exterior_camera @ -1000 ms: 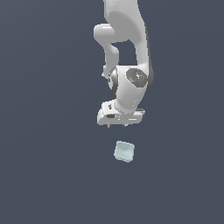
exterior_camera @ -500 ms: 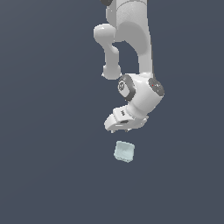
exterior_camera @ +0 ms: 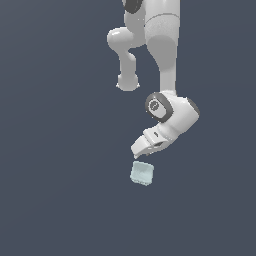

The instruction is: Pick up the object and move it to a goal position.

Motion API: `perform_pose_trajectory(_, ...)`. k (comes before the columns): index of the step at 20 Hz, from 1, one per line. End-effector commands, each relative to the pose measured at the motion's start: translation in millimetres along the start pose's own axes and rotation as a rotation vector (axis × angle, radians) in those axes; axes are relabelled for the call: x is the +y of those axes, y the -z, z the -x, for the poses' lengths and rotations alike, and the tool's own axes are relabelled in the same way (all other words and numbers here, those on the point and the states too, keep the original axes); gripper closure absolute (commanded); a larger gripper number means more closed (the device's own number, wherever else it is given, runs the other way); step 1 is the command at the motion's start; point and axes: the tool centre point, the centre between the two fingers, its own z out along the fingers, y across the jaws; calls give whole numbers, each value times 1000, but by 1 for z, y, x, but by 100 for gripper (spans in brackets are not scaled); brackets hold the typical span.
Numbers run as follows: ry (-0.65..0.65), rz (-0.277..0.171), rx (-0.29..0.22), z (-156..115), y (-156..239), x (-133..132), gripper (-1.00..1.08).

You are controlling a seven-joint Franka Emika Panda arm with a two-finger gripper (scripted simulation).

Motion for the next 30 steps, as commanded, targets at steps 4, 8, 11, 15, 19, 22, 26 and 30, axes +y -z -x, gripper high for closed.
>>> perform_pose_trajectory(4, 100, 122, 46, -17, 1, -12, -60)
perform_pose_trajectory(8, 168, 202, 81, -30, 3, -21, -60)
perform_pose_trajectory(11, 210, 251, 105, -37, 5, -27, -60)
perform_pose_trajectory(15, 253, 299, 129, -45, 8, -34, -60)
perform_pose_trajectory(19, 281, 330, 146, -50, 10, -38, -60)
perform_pose_trajectory(22, 291, 341, 152, -52, 11, -40, -60)
perform_pose_trajectory(26, 291, 340, 152, -52, 10, -40, -60)
perform_pose_trajectory(30, 291, 341, 152, -53, 2, -37, -60)
